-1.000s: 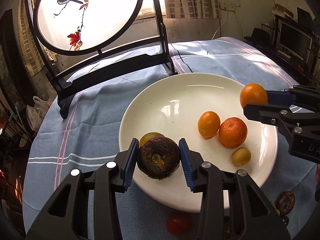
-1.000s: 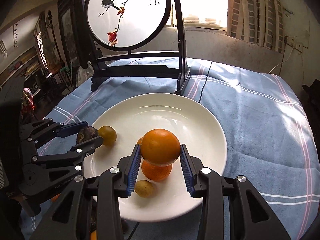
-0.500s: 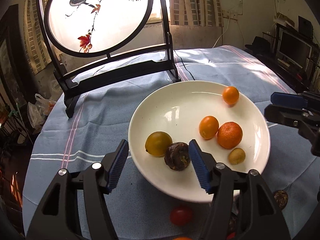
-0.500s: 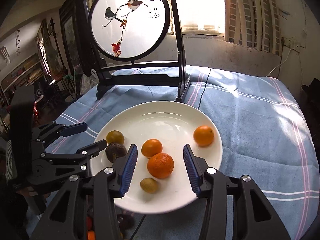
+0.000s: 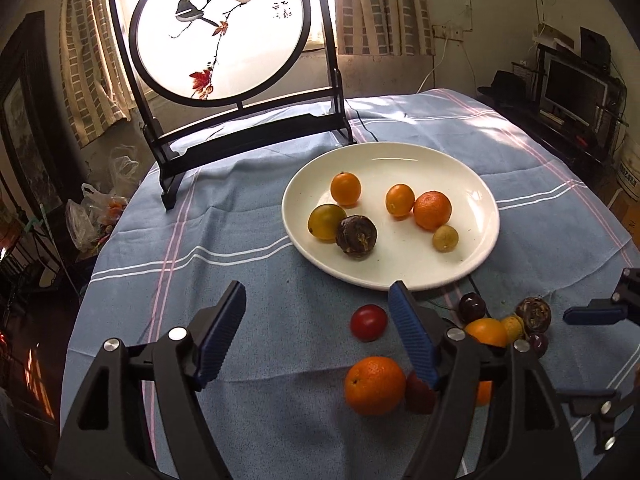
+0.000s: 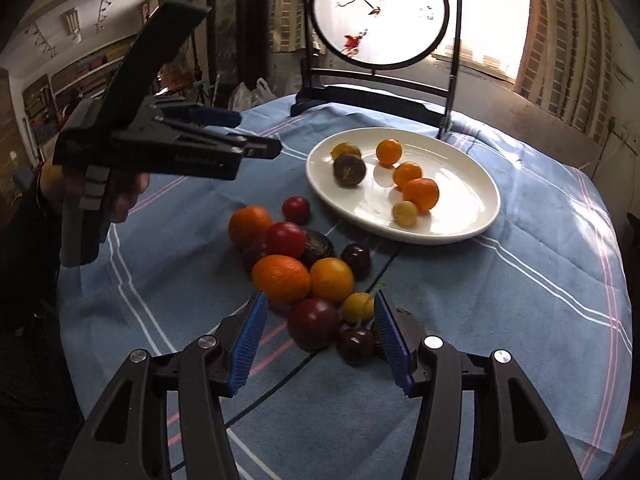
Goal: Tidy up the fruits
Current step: 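Grasp a large orange with the right gripper while the left grasps a red tomato, then lower both held fruits onto the white plate and open both grippers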
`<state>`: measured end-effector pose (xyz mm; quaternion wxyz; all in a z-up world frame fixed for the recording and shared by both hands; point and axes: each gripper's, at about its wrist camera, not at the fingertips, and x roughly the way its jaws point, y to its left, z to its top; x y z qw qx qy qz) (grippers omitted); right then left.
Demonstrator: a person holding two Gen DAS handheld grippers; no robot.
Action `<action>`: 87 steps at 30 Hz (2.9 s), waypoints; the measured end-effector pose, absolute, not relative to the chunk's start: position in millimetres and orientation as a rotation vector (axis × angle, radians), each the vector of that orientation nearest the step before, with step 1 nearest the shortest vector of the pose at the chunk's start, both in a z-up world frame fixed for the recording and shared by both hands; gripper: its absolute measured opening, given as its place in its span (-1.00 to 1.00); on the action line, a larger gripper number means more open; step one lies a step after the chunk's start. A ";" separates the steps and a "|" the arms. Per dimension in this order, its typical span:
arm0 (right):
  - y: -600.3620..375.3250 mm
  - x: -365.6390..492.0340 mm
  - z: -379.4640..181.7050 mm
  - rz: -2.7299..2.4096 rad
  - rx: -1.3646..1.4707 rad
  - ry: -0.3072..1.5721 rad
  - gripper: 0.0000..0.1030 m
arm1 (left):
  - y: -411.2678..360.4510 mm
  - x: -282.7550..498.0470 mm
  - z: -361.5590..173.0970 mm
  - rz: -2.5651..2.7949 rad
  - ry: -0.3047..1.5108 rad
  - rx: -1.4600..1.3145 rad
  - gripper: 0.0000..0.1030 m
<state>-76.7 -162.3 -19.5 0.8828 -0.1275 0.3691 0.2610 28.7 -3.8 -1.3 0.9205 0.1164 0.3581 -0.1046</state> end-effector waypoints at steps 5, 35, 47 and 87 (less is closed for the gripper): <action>-121.9 -64.3 -36.9 0.544 -0.409 0.758 0.08 | 7.6 17.1 1.6 -0.201 0.735 0.242 0.41; -236.9 -102.6 -24.4 0.447 -0.144 0.760 -0.20 | -93.9 -76.9 -62.9 -0.711 0.780 0.550 0.31; -241.5 -102.5 -24.0 0.431 -0.128 0.759 -0.20 | -91.9 -78.3 -68.4 -0.749 0.837 0.497 -0.39; -204.2 94.8 11.2 0.397 -0.023 0.682 -0.19 | -55.3 134.8 -10.2 -0.217 0.707 0.254 -0.39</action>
